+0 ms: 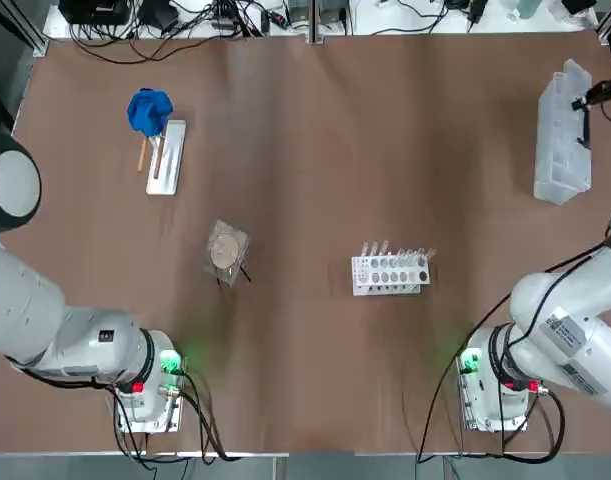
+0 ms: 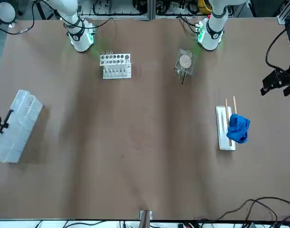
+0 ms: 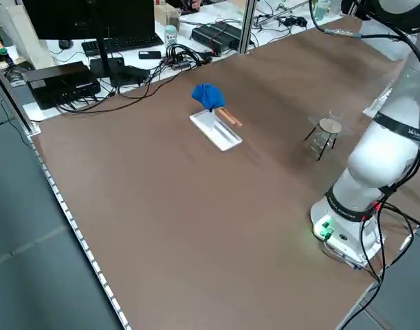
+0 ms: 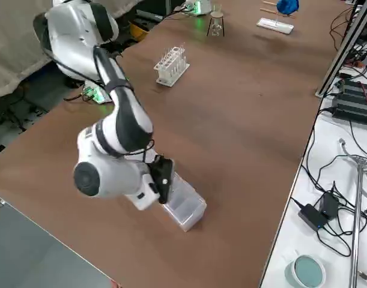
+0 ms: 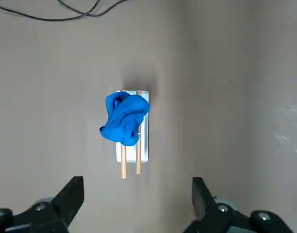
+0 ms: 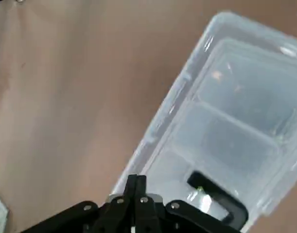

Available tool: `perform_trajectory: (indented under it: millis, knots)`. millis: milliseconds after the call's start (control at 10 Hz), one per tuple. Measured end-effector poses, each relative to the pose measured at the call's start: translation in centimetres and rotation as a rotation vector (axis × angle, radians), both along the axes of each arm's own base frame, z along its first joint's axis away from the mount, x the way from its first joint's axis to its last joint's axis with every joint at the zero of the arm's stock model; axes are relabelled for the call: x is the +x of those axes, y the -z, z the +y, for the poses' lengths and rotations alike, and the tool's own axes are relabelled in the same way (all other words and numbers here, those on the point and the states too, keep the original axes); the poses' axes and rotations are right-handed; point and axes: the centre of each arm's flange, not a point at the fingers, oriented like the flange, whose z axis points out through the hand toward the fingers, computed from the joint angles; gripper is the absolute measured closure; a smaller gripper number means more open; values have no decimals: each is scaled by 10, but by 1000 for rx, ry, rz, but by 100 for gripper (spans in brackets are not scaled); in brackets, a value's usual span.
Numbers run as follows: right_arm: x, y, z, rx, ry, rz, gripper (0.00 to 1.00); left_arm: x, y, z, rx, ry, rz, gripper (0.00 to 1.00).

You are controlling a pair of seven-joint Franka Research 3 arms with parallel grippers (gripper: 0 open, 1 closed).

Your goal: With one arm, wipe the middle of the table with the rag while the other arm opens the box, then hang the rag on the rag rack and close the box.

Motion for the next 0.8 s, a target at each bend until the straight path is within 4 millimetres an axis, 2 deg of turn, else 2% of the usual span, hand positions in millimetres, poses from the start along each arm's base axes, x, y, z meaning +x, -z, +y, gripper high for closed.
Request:
perform_trajectory:
  millis: [300, 600, 700, 800]
  knots:
    - [11, 14, 6, -61, -39, -53, 99, 4, 30, -14, 2, 12, 26, 2]
    - [20, 10, 16, -79, -70, -59, 99, 5, 37, -13, 1, -15, 5, 2]
    - [29, -1, 27, -102, -96, -49, 99, 4, 36, -10, 2, -35, 5, 2]
    - [38, -29, 43, -143, -111, -1, 99, 4, 35, -3, 2, -53, 3, 2]
